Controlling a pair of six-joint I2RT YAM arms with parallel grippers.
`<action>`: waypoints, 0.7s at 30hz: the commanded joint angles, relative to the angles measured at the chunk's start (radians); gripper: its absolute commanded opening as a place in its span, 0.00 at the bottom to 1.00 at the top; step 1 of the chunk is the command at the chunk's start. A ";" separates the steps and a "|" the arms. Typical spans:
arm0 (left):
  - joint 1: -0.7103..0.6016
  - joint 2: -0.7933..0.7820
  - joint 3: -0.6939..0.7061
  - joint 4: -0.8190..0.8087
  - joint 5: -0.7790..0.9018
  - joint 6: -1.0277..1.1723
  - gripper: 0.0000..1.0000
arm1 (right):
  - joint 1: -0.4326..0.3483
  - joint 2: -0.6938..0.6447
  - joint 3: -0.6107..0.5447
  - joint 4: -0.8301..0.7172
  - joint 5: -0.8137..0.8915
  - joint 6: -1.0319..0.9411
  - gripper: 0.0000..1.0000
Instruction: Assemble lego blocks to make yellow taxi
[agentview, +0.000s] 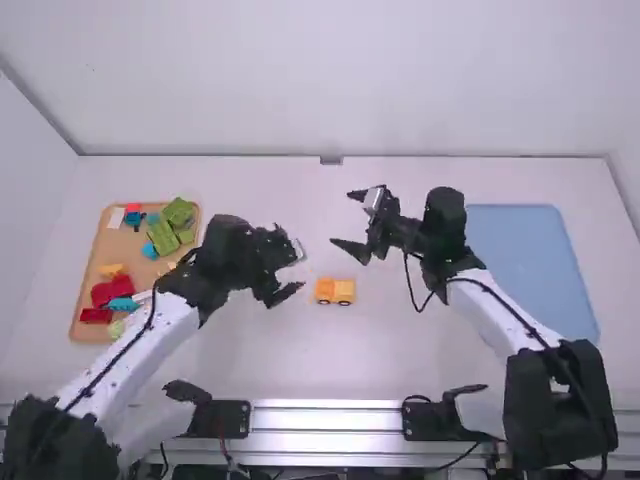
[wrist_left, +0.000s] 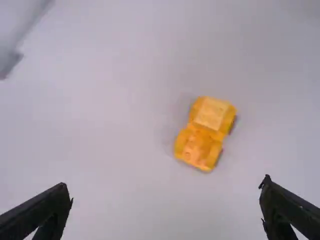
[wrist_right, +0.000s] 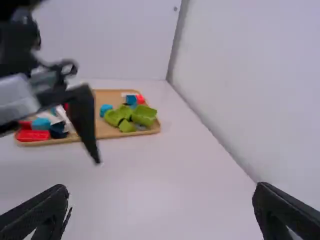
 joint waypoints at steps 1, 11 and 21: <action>0.033 -0.070 -0.007 0.006 -0.290 -0.327 0.99 | 0.046 0.027 0.109 -0.053 0.029 -0.026 0.98; 0.066 -0.286 -0.007 -0.145 -0.798 -0.824 0.99 | 0.176 0.271 0.483 -0.359 0.080 -0.084 0.98; 0.101 -0.577 -0.006 -0.362 -1.082 -1.063 0.99 | 0.240 0.427 0.767 -0.534 0.073 -0.159 0.98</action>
